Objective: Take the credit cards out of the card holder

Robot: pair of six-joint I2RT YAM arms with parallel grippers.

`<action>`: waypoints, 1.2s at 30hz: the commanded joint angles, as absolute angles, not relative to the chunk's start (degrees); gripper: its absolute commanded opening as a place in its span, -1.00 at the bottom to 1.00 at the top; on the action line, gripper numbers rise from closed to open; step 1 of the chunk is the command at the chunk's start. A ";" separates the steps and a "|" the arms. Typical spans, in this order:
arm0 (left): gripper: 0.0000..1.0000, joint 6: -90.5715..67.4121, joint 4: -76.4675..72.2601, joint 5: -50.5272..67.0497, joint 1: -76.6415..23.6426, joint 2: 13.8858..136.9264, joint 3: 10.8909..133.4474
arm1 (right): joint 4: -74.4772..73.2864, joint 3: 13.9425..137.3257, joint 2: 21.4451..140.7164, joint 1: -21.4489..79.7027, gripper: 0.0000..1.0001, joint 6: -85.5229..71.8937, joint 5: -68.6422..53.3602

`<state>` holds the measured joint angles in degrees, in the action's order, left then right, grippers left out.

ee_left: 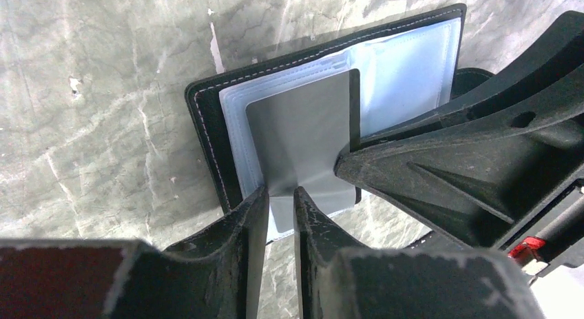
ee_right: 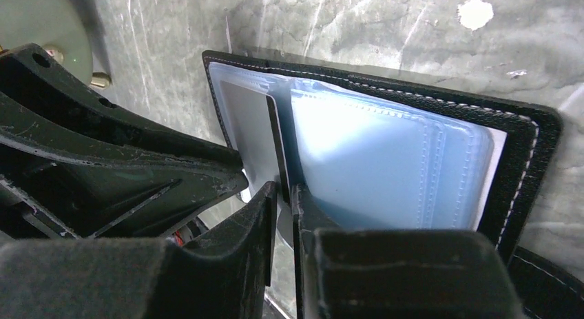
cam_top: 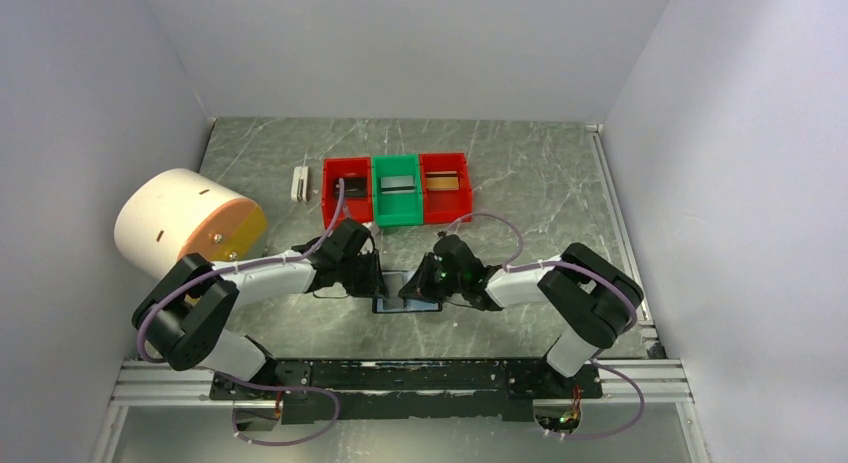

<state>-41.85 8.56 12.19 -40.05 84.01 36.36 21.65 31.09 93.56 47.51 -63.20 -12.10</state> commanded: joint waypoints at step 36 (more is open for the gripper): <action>-0.21 -38.52 10.89 6.07 -41.54 80.17 42.48 | 20.66 29.08 94.06 44.43 -0.86 -62.46 -14.21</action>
<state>-41.23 11.97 5.37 -41.25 77.65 39.18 23.24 28.97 92.95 44.66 -63.02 -15.29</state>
